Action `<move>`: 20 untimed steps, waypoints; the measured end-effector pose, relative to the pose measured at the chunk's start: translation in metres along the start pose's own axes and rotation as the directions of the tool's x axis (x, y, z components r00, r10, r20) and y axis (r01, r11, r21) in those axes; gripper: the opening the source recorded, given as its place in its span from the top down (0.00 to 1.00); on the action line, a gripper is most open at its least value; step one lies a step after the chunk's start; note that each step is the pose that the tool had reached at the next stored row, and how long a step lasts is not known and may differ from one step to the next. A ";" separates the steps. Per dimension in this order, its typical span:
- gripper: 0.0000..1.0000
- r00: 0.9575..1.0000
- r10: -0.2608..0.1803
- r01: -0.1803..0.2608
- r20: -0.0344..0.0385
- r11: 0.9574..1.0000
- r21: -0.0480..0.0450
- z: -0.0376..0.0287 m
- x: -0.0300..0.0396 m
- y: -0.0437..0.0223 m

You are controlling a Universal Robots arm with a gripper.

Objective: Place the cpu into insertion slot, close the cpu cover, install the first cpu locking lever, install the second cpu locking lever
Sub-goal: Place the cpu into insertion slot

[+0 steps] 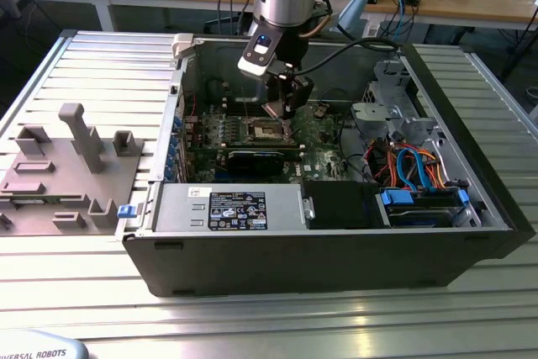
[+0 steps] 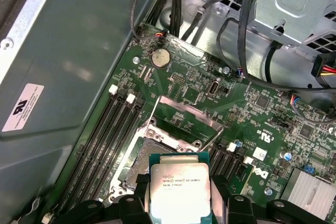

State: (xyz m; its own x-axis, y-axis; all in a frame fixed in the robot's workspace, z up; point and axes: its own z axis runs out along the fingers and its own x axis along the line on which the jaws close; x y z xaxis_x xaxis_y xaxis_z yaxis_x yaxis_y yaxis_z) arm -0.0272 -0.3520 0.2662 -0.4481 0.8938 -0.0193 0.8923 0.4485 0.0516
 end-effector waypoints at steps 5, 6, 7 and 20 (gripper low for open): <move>0.45 1.000 0.002 -0.002 0.000 1.000 0.000 0.0000 0.0000 0.0000; 0.45 1.000 0.003 -0.003 0.000 1.000 0.000 0.0000 0.0000 0.0000; 0.45 1.000 0.003 -0.003 0.000 1.000 0.000 0.0000 0.0000 0.0000; 0.45 1.000 0.011 -0.011 0.001 1.000 0.000 0.0001 0.0000 0.0000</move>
State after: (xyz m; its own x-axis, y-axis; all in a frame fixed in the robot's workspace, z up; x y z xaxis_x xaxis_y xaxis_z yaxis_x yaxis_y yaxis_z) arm -0.0272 -0.3519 0.2661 -0.4379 0.8988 -0.0193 0.8974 0.4383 0.0516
